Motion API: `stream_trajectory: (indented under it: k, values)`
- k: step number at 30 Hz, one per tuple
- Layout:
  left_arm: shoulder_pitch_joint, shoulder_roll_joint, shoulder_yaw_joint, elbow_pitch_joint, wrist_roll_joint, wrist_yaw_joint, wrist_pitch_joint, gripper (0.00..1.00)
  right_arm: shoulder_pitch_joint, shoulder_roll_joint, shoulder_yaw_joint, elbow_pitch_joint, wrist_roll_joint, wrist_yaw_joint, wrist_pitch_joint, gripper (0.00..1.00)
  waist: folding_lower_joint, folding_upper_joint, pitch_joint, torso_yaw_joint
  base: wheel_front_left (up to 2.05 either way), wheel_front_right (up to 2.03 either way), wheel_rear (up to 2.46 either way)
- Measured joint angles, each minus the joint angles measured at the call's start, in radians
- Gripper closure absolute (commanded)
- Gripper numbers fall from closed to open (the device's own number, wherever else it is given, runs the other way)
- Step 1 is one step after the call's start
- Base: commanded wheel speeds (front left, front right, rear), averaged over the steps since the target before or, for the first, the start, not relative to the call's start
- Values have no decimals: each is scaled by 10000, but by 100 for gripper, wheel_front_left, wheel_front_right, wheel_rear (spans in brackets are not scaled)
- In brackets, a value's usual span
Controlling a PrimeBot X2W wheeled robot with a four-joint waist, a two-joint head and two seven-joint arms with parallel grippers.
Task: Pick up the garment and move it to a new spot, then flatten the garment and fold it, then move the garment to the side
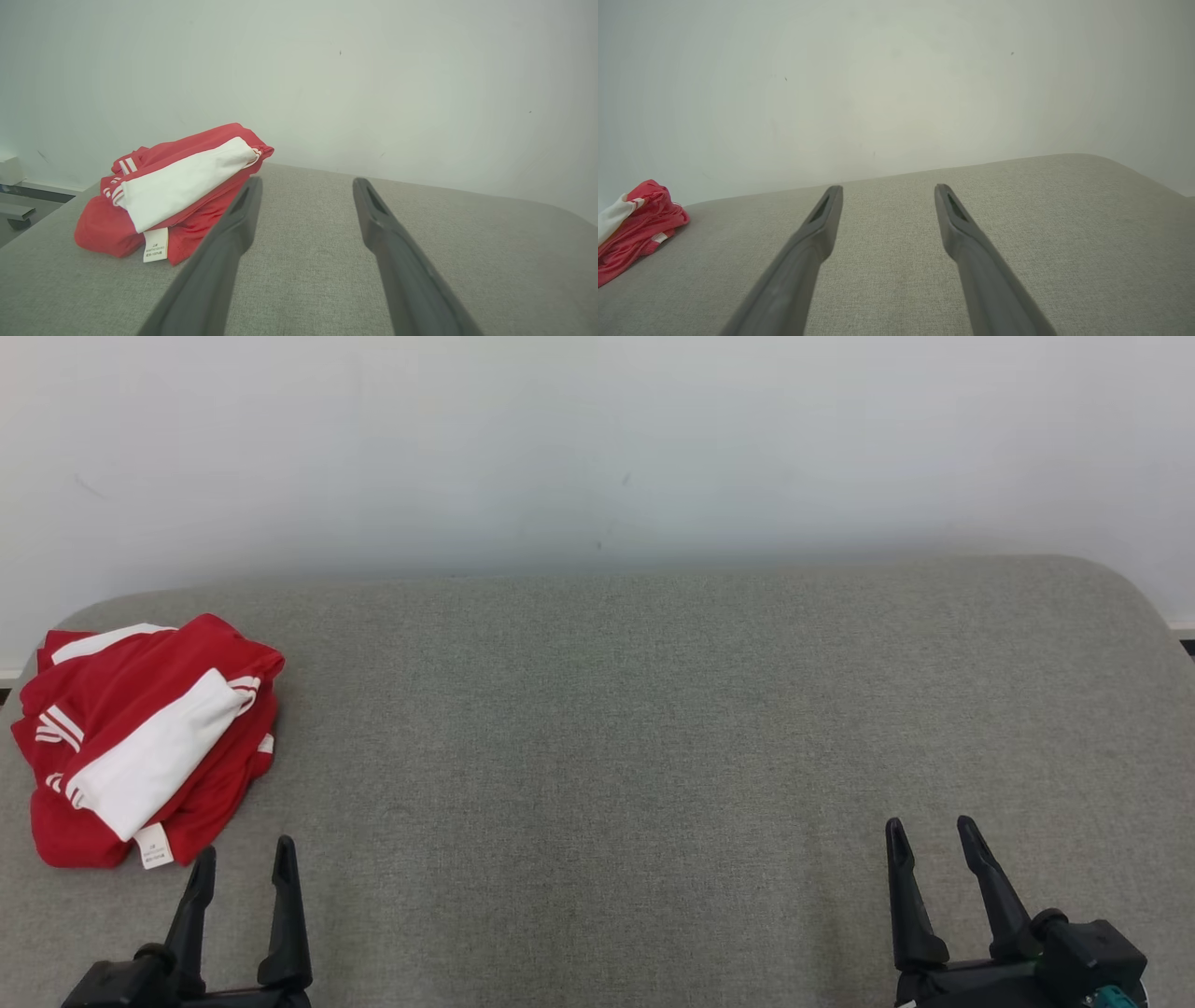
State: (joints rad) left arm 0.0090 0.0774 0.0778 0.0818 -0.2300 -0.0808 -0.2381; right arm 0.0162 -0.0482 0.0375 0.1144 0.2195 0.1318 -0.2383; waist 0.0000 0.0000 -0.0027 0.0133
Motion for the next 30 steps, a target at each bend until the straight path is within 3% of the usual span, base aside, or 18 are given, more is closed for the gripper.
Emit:
stream_trajectory:
  k: [19, 30]
  values:
    - [-5, 6, 29, 100, 796, -146, -259, 0, 98, -6, 58, 29, -529, 0, -236, 0, 0, 0, -54, 168, 0, 0, 0]
    - [-33, 19, 198, 226, 911, 13, -259, 0, 168, -8, 186, 163, -437, 0, -257, 0, 0, 0, -85, 1053, 0, 0, 0]
